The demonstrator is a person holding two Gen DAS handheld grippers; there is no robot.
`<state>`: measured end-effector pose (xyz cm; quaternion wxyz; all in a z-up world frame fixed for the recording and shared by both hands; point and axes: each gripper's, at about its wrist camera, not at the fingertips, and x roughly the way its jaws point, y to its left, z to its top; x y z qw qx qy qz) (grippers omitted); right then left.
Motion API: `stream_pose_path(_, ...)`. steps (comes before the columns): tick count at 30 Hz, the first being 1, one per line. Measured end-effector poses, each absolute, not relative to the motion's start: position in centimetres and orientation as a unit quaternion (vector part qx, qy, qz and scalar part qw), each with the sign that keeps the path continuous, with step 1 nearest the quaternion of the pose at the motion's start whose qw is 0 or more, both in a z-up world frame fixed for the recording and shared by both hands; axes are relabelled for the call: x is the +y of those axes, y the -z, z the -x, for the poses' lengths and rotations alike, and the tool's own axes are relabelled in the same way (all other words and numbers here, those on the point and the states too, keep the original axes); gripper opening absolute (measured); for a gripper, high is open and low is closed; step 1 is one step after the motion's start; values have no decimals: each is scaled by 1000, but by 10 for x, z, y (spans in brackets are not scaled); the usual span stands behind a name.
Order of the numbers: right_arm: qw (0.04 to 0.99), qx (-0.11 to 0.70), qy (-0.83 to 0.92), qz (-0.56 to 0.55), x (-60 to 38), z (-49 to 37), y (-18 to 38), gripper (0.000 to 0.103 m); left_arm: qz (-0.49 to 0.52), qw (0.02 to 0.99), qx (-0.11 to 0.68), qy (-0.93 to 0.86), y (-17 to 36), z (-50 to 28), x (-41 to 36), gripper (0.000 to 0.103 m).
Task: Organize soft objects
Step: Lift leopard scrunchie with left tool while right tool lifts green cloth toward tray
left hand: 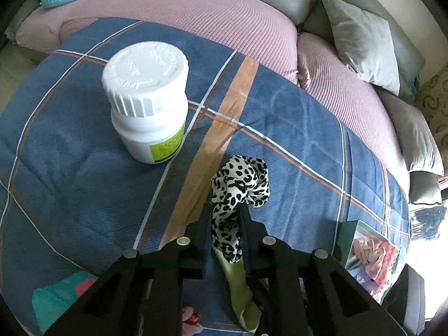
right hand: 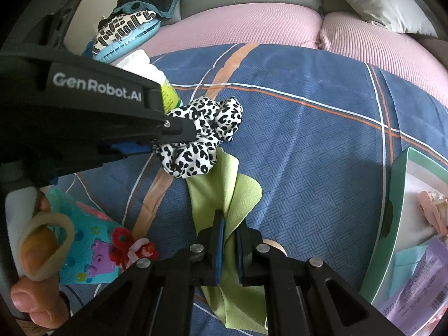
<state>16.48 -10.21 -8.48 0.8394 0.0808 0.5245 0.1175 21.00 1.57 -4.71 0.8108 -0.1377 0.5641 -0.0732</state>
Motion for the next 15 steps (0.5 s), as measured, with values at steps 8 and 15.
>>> stream_pose_path(8,838,519,-129,-109,-114,-166,82,6,141,822,548,65,33,-204,25,17)
stream_pose_path(15,842,505,-137,-131,-122,-168,73,6,144,834,530,57,17,-196,34,17)
